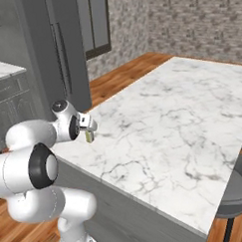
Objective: Pick the boxed drink, boxed drink, can from the counter and place them in the open cabinet.
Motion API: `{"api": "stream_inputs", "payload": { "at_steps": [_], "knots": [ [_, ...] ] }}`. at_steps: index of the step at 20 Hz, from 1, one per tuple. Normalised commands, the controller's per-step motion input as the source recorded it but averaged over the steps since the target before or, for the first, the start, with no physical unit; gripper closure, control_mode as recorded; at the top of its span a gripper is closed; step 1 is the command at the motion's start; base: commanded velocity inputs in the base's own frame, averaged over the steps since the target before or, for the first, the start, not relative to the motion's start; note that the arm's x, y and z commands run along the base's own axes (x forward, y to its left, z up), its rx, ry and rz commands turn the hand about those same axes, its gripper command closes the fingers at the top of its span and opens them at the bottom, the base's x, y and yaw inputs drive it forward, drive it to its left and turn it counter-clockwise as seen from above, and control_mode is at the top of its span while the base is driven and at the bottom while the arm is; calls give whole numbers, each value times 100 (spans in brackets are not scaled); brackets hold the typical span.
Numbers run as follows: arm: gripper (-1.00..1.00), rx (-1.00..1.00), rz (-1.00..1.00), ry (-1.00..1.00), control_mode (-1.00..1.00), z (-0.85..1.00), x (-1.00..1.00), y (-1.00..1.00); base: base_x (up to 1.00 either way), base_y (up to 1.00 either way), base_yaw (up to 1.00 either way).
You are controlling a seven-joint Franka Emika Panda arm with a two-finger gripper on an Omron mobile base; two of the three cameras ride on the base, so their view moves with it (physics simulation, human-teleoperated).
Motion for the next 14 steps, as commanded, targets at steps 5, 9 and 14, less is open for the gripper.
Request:
{"api": "stream_inputs", "payload": {
  "at_steps": [5, 9, 14],
  "knots": [
    [-100, 0, 0, 1, -100, -24, 16, 4, 0, 0, 0],
    [-100, 0, 0, 0, -100, -22, 14, 2, 0, 0, 0],
    [-100, 0, 0, 0, -100, -16, 13, 0, 0, 0, 0]
  ]
}}
